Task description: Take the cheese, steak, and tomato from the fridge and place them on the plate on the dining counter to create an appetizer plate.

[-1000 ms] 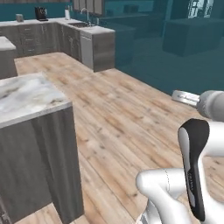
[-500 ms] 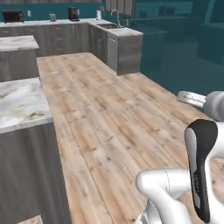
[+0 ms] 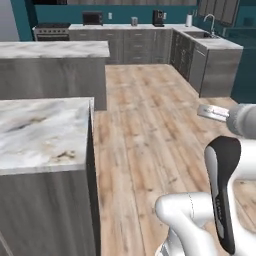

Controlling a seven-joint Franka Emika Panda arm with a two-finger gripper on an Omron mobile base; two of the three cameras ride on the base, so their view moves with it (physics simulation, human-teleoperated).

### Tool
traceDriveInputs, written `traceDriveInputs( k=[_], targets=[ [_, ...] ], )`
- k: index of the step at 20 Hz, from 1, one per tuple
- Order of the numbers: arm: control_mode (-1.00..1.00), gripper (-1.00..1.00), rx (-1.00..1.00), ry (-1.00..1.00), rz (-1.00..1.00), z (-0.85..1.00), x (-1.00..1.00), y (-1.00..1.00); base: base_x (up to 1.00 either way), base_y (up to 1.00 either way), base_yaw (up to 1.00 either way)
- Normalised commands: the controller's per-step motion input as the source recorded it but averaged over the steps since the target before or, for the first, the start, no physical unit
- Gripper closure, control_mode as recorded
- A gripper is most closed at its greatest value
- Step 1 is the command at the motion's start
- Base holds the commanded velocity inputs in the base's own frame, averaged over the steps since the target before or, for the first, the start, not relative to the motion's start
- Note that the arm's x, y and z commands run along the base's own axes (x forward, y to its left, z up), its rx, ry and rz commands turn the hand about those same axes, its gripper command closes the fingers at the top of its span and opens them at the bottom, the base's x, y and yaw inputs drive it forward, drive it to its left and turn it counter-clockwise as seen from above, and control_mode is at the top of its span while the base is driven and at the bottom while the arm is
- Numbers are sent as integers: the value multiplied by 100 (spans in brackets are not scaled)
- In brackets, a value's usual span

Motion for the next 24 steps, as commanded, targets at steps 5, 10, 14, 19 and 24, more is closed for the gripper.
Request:
traceDriveInputs(
  k=[5, 10, 14, 19, 24],
  targets=[
    [100, -100, 0, 0, 0, 0, 0, 0, 15, -100, 1],
    [100, -100, 0, 0, 0, 0, 0, 0, 57, -100, 0],
    [100, -100, 0, 0, 0, 0, 0, 0, 100, -77, 4],
    [100, -100, 0, 0, 0, 0, 0, 0, 100, -77, 6],
    [100, -100, 0, 0, 0, 0, 0, 0, 100, -60, 6]
  ],
)
